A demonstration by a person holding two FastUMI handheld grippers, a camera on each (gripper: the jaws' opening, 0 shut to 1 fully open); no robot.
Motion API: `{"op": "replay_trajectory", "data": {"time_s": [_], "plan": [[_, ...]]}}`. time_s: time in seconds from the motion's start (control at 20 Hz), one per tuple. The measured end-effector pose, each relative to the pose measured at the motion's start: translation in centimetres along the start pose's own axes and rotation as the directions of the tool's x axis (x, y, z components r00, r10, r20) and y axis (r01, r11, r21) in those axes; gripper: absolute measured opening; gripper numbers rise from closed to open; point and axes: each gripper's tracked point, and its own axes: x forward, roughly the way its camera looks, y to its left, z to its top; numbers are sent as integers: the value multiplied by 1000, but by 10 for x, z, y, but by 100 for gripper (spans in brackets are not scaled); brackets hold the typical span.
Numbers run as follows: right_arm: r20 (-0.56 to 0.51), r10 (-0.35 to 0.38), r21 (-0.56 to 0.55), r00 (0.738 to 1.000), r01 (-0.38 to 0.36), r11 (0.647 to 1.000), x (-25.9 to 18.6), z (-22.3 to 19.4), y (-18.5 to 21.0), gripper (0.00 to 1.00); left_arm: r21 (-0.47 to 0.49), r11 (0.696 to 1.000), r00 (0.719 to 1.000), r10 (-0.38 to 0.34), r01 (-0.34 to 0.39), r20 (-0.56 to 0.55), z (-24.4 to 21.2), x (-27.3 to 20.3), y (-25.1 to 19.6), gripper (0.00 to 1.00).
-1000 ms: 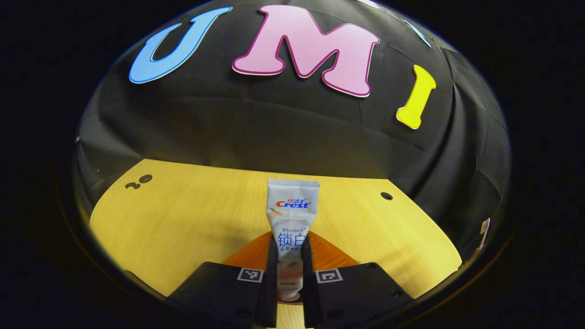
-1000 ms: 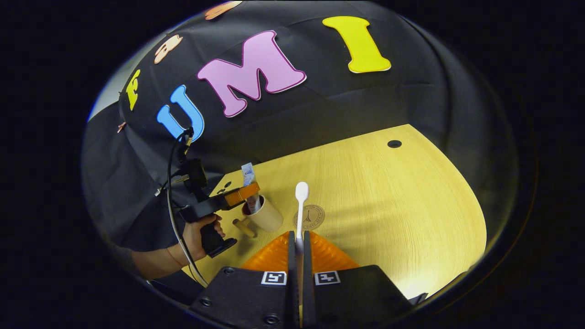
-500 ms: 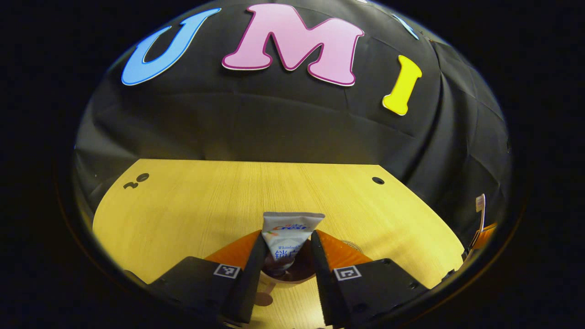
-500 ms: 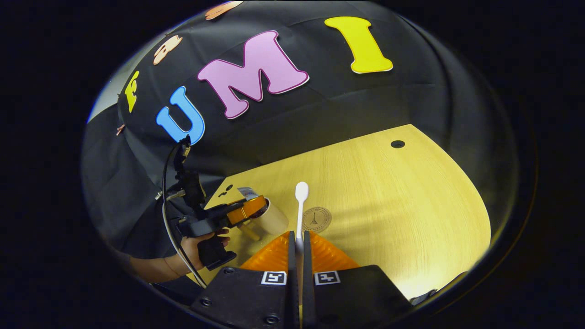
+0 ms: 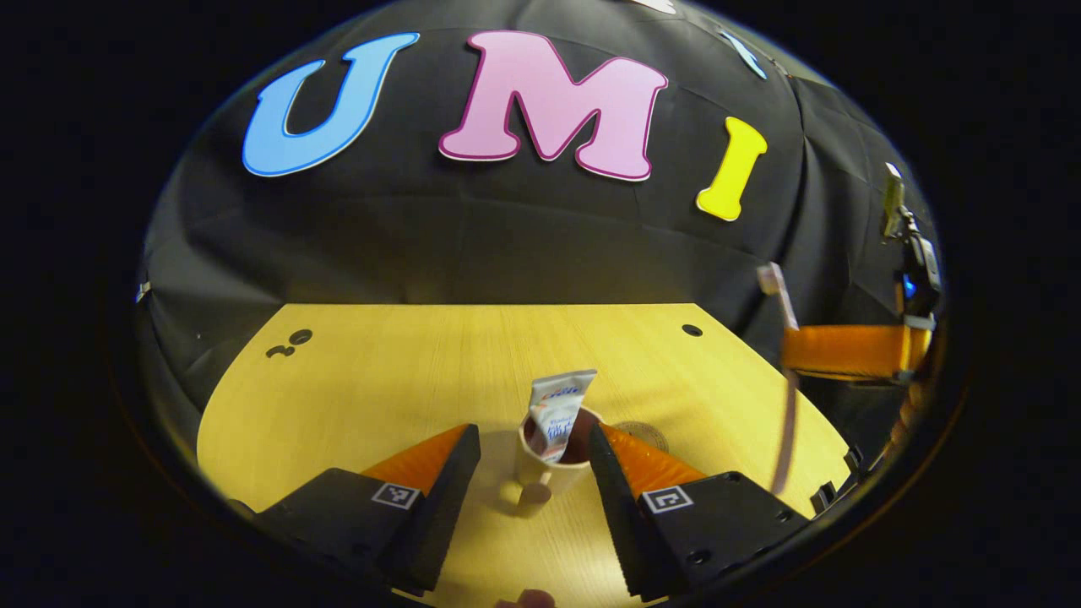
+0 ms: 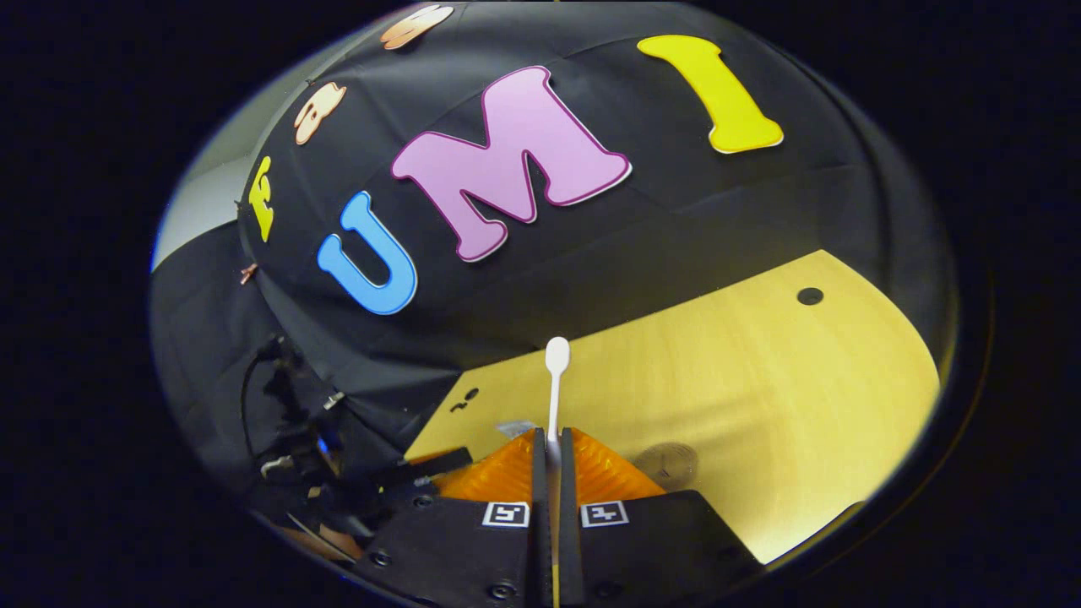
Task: Put the toothbrush and toothpaste on the desktop into the cup, then pick up the cup and place it on the coaster on the desktop.
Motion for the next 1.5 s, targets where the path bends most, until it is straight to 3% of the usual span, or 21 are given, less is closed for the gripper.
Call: {"op": "replay_trajectory", "data": {"time_s": [0.3,0.75,1.25,1.4,1.5], "plan": [[59,7,53,998,-10,999,71,10,-5,7,-49,998,996,34,-38,-83,-38,-57,14,81],[84,-19,30,996,16,999,127,-13,-21,7,-78,992,982,81,-96,-168,-78,-93,34,80],[82,-17,-83,996,24,996,131,-49,-28,8,-79,990,977,103,-120,-189,-86,-101,41,81],[47,11,-106,999,-6,994,121,-61,-21,10,-82,990,977,98,-116,-188,-85,-99,39,81],[32,30,-101,999,-26,994,111,-65,-16,17,-85,991,979,91,-107,-183,-83,-98,35,80]]}}
